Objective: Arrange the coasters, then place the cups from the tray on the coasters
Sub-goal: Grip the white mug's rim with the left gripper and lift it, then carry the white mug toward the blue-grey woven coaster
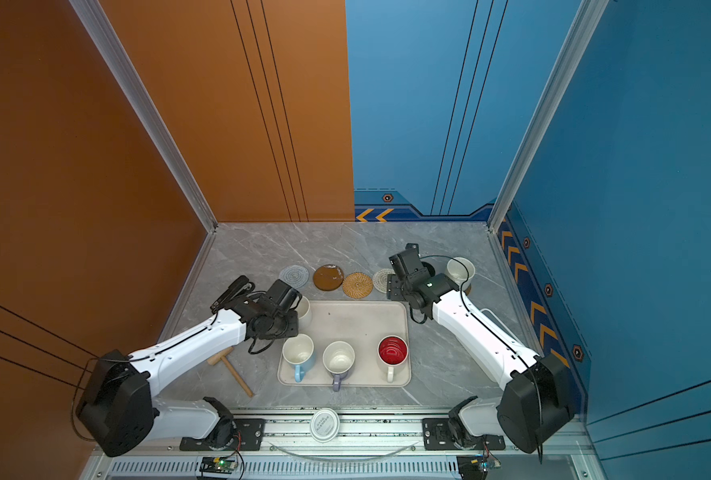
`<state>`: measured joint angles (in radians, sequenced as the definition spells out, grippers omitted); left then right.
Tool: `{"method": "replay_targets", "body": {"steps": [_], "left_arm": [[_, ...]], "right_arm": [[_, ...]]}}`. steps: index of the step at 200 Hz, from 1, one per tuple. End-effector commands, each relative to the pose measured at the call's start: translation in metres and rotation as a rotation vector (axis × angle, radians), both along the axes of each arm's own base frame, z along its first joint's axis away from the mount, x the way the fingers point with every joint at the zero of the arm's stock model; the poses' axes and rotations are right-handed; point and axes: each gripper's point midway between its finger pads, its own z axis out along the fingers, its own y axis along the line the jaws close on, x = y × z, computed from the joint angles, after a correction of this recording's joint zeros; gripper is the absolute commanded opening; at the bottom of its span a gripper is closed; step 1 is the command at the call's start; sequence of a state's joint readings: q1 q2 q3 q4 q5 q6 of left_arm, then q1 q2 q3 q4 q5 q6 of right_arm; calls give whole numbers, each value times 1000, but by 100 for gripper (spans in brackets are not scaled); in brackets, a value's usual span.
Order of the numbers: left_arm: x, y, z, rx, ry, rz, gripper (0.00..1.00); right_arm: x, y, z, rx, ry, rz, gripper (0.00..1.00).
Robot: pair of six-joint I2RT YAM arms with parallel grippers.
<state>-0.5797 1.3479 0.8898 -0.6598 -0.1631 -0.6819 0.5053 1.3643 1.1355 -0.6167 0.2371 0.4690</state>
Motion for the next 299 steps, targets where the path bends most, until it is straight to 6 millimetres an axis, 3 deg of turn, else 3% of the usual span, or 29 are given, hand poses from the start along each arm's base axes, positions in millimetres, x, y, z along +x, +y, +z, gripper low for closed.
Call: {"method": "replay_targets", "body": {"steps": [1,32,134,154,167,245,299], "left_arm": [[-2,2,-9,-4,24,10,41],[0,1,-9,-5,20,11,37],[1,-1,-5,-9,8,-6,11],[2,-2,-5,-8,6,-10,0],[3,-2,-3,-7,1,-14,0],[31,-9,56,0,-188,-52,0],[58,-7,77,55,-242,-59,0]], "right_arm": [[-3,1,-10,-7,29,-3,76],[-3,1,-13,-8,36,-4,76],[-4,2,-15,-8,40,-4,75],[-4,1,-15,-8,41,-4,75],[-4,1,-15,-8,40,-4,75],[-7,2,-9,4,28,1,75],[-9,1,-5,10,17,0,75]]}}
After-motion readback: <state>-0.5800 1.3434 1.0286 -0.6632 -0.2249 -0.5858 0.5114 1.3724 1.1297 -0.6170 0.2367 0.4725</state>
